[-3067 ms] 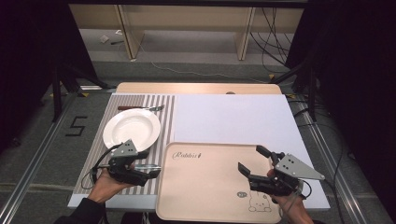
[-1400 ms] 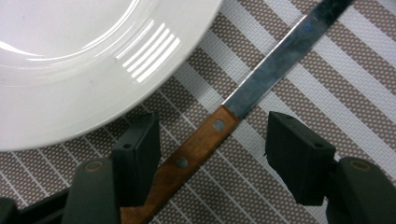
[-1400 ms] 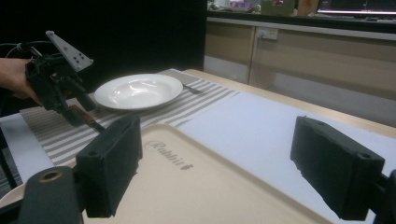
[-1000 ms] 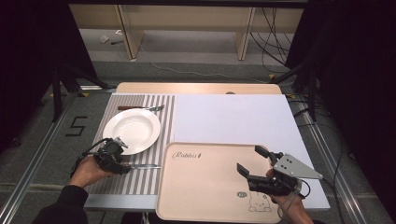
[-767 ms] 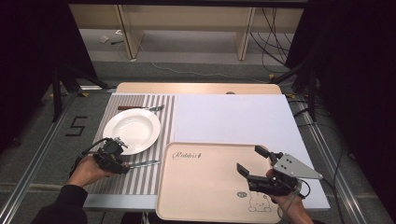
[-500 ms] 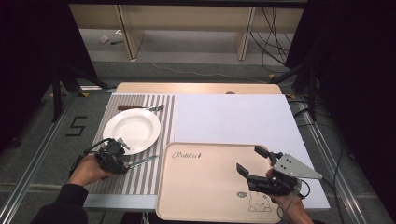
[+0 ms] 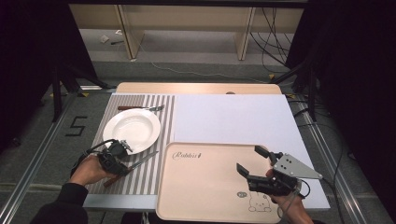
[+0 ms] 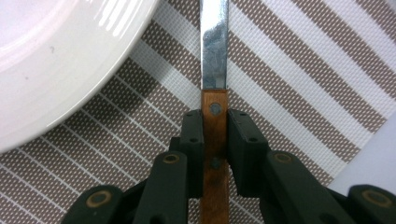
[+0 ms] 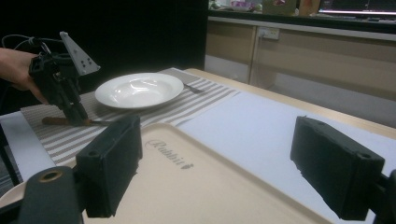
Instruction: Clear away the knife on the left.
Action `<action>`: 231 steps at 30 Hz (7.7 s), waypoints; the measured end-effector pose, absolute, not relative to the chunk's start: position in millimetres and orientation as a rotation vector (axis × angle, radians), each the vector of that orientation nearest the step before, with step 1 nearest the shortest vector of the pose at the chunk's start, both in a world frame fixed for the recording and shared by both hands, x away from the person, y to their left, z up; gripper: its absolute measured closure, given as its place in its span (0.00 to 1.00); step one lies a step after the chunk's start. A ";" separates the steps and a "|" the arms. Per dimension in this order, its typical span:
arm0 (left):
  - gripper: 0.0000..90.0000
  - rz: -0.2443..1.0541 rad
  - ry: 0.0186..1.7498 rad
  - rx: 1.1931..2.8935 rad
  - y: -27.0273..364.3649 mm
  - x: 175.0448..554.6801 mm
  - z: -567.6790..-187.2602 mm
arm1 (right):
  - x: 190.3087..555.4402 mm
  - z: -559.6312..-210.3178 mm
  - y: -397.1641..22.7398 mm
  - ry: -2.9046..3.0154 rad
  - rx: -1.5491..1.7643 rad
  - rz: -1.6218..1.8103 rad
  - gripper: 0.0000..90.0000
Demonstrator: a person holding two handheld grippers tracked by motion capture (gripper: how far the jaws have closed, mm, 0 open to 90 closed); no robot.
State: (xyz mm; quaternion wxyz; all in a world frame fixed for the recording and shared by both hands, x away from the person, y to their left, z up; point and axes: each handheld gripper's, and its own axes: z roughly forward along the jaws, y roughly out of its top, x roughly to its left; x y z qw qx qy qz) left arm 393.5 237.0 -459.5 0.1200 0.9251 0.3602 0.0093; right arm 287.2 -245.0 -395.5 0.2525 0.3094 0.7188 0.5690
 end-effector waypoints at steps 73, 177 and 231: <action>0.85 -0.361 0.930 2.323 106.4 354.6 -454.4 | 287.7 -396.4 -245.0 1.955 0.844 1.541 0.20; 1.00 -0.135 0.720 2.500 75.5 349.0 -468.3 | 286.2 -395.5 -244.7 1.960 0.828 1.553 0.20; 1.00 -0.202 0.800 2.565 106.7 364.3 -464.8 | 286.1 -395.5 -244.7 1.963 0.823 1.552 0.20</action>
